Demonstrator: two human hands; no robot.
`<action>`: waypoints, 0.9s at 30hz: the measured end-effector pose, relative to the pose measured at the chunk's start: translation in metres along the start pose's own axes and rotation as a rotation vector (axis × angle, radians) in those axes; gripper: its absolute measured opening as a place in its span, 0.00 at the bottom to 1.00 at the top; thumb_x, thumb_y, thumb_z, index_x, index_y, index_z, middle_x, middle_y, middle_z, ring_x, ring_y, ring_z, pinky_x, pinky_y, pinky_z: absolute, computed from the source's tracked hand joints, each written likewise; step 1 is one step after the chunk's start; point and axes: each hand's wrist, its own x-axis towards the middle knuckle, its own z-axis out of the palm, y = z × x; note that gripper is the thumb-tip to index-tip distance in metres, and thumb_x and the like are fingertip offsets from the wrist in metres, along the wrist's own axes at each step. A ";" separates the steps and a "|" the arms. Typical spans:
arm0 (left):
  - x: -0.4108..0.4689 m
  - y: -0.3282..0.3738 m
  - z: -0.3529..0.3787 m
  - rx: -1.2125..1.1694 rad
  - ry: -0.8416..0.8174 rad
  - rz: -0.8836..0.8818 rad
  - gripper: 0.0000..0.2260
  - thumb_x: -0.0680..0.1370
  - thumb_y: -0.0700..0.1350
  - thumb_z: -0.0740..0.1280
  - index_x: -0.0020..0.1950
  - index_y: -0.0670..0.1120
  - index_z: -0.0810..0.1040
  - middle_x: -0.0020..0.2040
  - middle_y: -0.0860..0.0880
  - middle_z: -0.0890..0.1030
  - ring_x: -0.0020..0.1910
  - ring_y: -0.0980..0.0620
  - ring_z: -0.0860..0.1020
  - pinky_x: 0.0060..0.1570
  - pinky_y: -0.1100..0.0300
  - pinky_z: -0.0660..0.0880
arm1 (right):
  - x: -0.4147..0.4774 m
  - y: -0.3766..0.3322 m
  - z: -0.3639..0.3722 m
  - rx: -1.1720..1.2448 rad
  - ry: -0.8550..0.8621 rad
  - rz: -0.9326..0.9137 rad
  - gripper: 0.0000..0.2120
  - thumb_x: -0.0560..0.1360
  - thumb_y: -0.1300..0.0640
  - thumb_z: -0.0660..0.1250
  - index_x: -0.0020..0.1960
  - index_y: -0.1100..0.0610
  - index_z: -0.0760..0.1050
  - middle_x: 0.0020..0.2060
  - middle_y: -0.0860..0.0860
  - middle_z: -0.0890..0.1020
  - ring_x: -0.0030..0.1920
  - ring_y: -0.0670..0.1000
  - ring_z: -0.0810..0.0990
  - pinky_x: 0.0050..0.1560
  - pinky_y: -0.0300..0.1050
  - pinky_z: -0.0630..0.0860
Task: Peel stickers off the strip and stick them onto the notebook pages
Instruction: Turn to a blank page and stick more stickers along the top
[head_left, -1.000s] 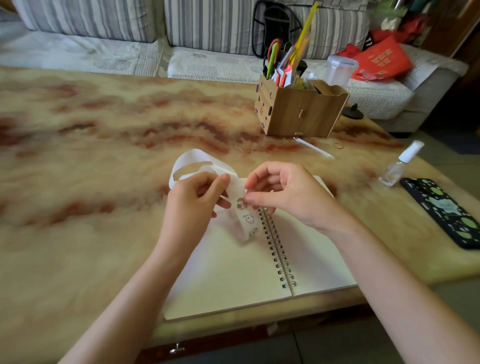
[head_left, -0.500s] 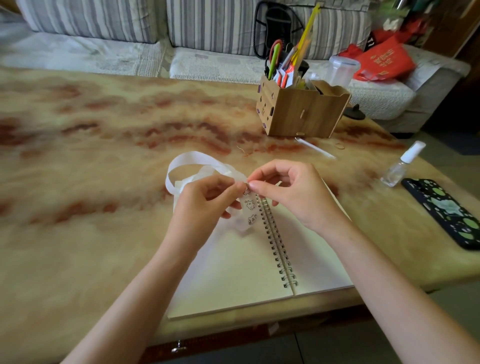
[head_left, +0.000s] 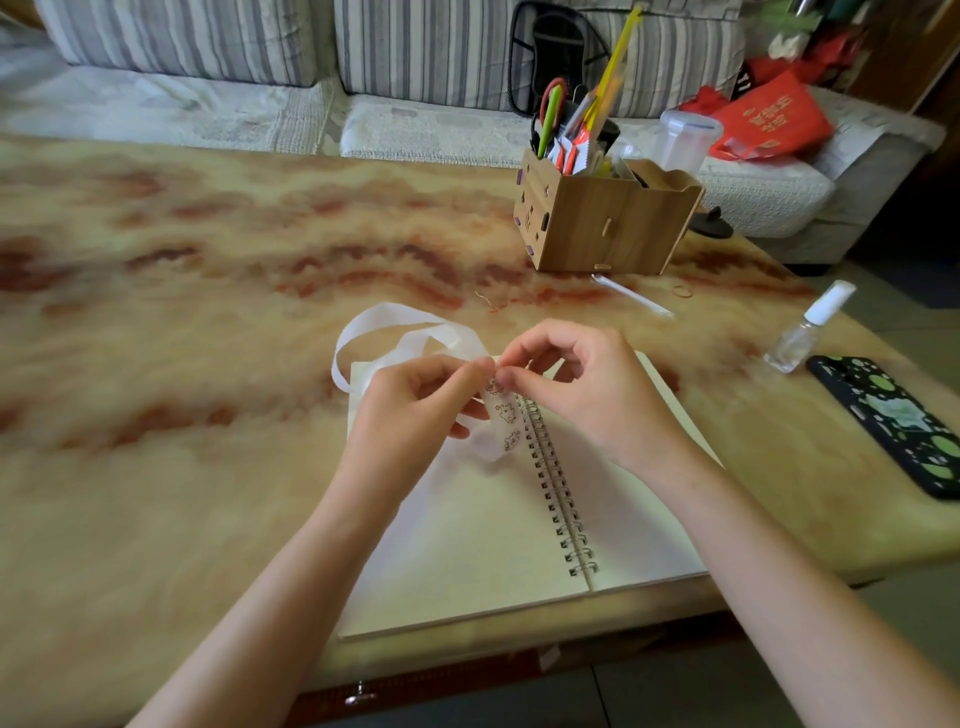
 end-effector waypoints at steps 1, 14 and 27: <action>0.000 0.000 0.000 0.002 0.008 -0.005 0.09 0.77 0.46 0.67 0.42 0.43 0.84 0.37 0.49 0.85 0.36 0.57 0.81 0.34 0.67 0.76 | 0.000 0.000 0.000 -0.015 -0.001 -0.008 0.05 0.72 0.60 0.73 0.40 0.51 0.80 0.32 0.42 0.81 0.31 0.40 0.73 0.32 0.30 0.65; 0.002 -0.003 -0.002 0.004 0.039 -0.066 0.11 0.77 0.46 0.67 0.42 0.40 0.83 0.37 0.46 0.83 0.33 0.58 0.81 0.33 0.67 0.75 | -0.001 0.006 0.004 -0.226 -0.037 -0.123 0.03 0.76 0.57 0.68 0.43 0.51 0.76 0.40 0.42 0.76 0.41 0.46 0.71 0.42 0.39 0.67; 0.003 -0.012 0.000 0.116 0.024 -0.097 0.10 0.77 0.47 0.66 0.42 0.43 0.83 0.36 0.48 0.84 0.37 0.54 0.81 0.38 0.60 0.76 | 0.018 0.026 -0.031 0.242 0.035 0.363 0.05 0.76 0.65 0.66 0.43 0.58 0.77 0.36 0.51 0.80 0.30 0.43 0.76 0.28 0.33 0.71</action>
